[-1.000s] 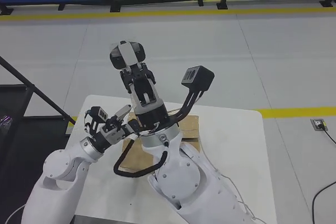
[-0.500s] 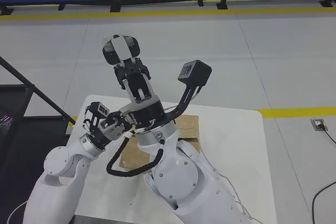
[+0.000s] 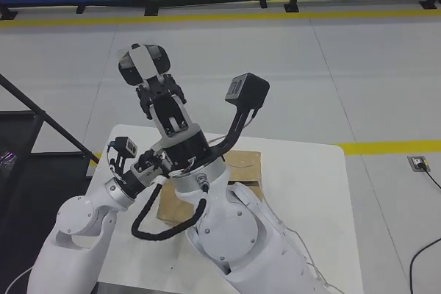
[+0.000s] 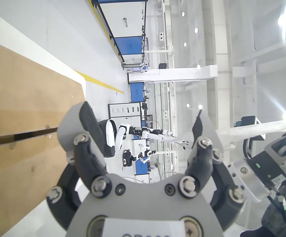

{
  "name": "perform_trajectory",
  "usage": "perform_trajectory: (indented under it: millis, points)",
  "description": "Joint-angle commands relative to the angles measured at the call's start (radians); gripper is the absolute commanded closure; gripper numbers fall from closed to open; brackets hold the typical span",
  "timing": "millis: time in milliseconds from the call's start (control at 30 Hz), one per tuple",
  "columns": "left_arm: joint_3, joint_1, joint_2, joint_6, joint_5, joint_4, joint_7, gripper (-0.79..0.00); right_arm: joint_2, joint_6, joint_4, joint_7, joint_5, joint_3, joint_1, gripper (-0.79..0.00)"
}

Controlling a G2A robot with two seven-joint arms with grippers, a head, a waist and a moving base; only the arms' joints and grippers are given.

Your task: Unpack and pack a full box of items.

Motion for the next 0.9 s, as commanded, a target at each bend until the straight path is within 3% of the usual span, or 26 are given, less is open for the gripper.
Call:
perform_trajectory:
  millis: [0, 100, 167, 300, 400, 500, 633, 867]
  points:
    - [0.000, 0.000, 0.000, 0.000, 0.000, 0.000, 0.000, -0.785, 0.000, 0.000, 0.000, 0.000, 0.000, 0.000, 0.000, 0.000]
    - [0.000, 0.000, 0.000, 0.000, 0.000, 0.000, 0.000, -0.785, 0.000, -0.016, -0.006, -0.024, -0.015, 0.017, -0.027, 0.000]
    - [-0.004, 0.015, -0.005, -0.051, -0.052, -0.007, 0.033, -0.785, -0.005, -0.070, -0.020, -0.085, -0.020, 0.029, -0.048, 0.000]
    - [0.009, 0.028, -0.020, -0.234, -0.179, 0.038, 0.023, -0.785, -0.020, -0.100, -0.026, -0.153, -0.003, 0.035, -0.053, 0.000]
    - [0.045, 0.025, -0.037, -0.406, -0.311, 0.097, -0.051, -0.785, -0.035, -0.099, -0.032, -0.199, 0.029, 0.036, -0.048, 0.000]
    - [0.084, 0.011, -0.051, -0.509, -0.403, 0.159, -0.137, -0.785, -0.048, -0.081, -0.029, -0.214, 0.059, 0.036, -0.038, 0.000]
    - [0.134, -0.022, -0.070, -0.596, -0.445, 0.237, -0.177, -0.785, -0.063, -0.050, -0.014, -0.230, 0.071, 0.036, -0.024, 0.000]
    - [0.211, -0.070, -0.100, -0.700, -0.419, 0.303, -0.154, -0.785, -0.087, -0.020, -0.001, -0.243, 0.092, 0.034, -0.010, 0.000]
